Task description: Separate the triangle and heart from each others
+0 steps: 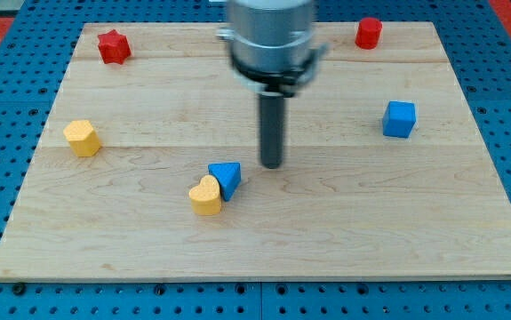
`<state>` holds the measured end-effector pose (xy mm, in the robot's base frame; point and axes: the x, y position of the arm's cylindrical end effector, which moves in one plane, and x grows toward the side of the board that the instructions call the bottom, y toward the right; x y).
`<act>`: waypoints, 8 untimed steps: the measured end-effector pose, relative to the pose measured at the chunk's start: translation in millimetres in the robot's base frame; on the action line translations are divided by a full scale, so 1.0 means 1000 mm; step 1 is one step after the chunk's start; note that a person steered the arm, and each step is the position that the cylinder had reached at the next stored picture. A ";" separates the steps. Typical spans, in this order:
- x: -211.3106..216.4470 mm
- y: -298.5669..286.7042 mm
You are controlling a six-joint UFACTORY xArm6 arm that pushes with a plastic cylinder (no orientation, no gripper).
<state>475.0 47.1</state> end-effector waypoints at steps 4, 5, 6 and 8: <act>0.007 -0.063; 0.018 -0.098; 0.022 -0.117; 0.038 -0.156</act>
<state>512.8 -109.1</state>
